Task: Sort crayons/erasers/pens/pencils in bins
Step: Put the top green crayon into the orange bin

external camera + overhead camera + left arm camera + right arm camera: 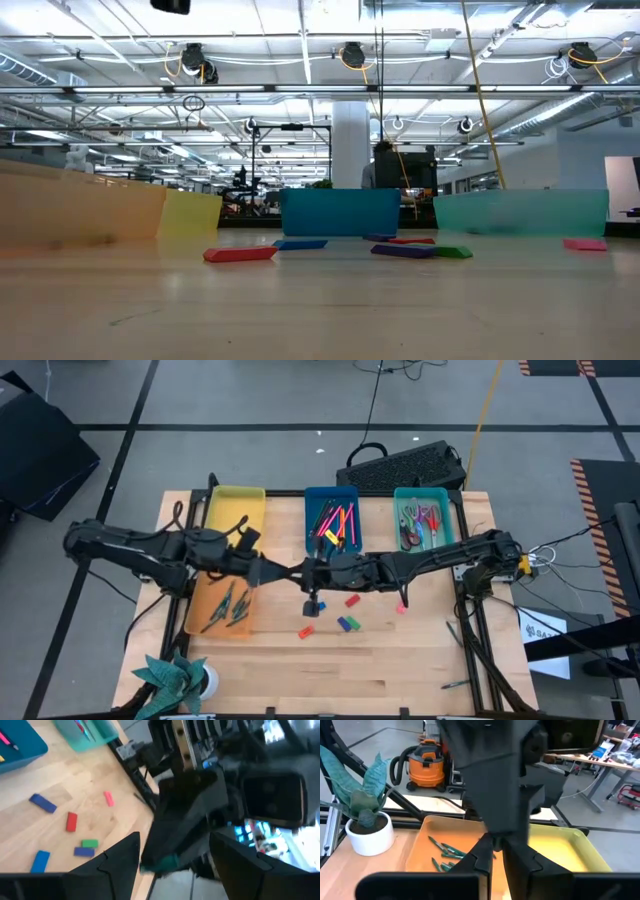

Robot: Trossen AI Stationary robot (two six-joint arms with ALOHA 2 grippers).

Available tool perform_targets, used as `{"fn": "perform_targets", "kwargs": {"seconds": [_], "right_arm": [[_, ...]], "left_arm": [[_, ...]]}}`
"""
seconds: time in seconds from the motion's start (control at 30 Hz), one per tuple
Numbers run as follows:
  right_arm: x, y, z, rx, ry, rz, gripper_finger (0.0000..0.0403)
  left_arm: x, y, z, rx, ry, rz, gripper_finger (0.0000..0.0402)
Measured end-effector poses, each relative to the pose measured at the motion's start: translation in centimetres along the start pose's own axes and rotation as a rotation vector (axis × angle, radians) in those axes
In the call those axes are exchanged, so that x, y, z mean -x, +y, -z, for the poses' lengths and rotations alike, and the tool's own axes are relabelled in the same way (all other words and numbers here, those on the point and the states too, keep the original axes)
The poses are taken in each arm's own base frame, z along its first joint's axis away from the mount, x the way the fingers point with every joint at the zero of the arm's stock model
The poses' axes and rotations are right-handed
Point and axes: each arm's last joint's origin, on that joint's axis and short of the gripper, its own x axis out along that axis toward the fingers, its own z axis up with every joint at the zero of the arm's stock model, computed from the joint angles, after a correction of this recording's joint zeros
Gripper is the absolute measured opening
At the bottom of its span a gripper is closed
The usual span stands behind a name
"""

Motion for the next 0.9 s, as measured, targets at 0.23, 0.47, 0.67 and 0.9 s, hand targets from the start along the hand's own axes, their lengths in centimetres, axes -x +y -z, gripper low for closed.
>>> {"fn": "perform_targets", "kwargs": {"seconds": [0.23, 0.47, 0.67, 0.9], "right_arm": [[0.0, -0.2, 0.0, 0.057, 0.009, 0.099, 0.0025], [0.1, 0.1, 0.1, 0.137, 0.020, 0.118, 0.0025], [0.3, 0.5, 0.1, 0.163, 0.026, 0.105, 0.0025], [0.3, 0.5, 0.0, 0.156, 0.012, 0.104, 0.0025]], "left_arm": [[-0.9, 0.4, 0.0, 0.063, 0.021, -0.016, 0.0241], [-0.8, 0.4, -0.1, 0.076, 0.020, -0.011, 0.0241], [0.4, 0.2, -0.8, 0.056, -0.016, 0.012, 0.0241], [0.6, 0.1, -0.7, 0.037, -0.008, 0.018, 0.0241]]}}
